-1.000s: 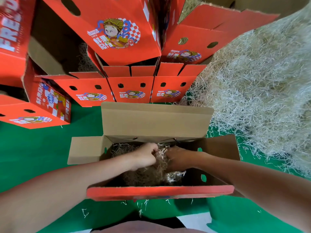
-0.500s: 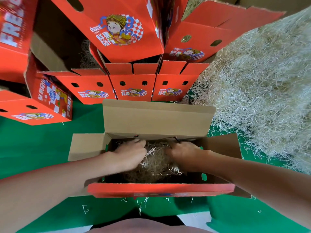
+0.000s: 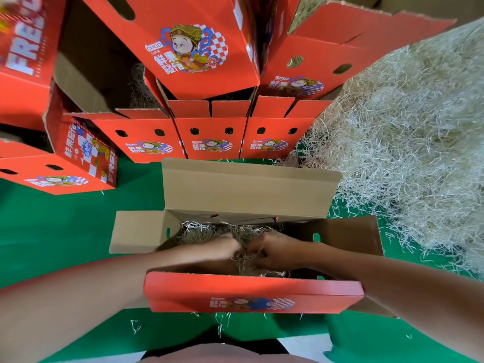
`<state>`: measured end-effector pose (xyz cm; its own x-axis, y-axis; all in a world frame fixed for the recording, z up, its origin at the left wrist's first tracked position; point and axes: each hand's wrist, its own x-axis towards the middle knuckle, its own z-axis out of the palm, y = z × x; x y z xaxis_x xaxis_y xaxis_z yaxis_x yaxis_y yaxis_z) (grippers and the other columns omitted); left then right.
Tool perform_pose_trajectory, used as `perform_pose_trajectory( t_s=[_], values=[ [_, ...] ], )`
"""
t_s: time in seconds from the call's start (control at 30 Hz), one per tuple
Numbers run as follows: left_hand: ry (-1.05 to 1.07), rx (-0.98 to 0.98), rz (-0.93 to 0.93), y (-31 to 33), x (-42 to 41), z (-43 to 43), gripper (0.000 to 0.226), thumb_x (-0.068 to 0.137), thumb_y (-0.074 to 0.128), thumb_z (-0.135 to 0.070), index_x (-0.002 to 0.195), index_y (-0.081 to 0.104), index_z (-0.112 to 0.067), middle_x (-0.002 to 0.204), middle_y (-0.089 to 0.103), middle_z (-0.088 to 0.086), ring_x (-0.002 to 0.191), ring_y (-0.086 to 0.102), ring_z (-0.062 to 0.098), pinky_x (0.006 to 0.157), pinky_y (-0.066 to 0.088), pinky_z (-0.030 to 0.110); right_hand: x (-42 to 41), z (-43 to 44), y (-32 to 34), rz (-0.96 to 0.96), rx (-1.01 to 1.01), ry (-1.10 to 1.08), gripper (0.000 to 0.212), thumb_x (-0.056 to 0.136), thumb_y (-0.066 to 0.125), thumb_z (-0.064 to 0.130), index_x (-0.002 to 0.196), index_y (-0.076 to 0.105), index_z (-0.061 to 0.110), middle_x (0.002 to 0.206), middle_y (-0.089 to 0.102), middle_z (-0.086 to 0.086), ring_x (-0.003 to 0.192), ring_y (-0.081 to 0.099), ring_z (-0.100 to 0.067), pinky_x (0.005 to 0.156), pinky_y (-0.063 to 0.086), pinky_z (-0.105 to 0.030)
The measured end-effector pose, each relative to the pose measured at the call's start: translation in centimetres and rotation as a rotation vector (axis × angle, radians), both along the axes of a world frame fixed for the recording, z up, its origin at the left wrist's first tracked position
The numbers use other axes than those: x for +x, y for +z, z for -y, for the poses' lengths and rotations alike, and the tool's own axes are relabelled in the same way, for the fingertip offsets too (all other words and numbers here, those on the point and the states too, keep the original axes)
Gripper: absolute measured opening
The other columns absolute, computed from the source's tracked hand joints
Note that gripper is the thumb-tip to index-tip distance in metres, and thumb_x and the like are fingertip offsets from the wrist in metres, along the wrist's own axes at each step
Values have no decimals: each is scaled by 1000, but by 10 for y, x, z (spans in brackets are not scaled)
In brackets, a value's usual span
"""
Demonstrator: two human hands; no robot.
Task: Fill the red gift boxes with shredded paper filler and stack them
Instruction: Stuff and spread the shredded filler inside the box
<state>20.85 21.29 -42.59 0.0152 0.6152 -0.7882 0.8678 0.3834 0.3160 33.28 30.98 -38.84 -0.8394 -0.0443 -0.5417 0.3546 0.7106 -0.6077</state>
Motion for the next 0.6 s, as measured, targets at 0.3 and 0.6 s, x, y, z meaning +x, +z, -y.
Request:
perform_pose_trajectory(
  t_s=[0.3,0.6],
  values=[
    [-458,2,-200,13,-7,12,31,97,36,-11,120,56,-4,126,54,16,121,45,28,103,31,39,22,5,-6,252,473,669,22,89,50,12,102,65,2,108,62,-17,103,56,-35,86,48,-40],
    [-400,-218,-158,3,-23,34,31,96,40,-10,121,56,-3,104,59,9,97,57,24,77,50,33,0,12,-9,57,352,477,35,93,44,16,129,44,16,125,44,-14,107,52,-35,75,44,-38]
  ],
)
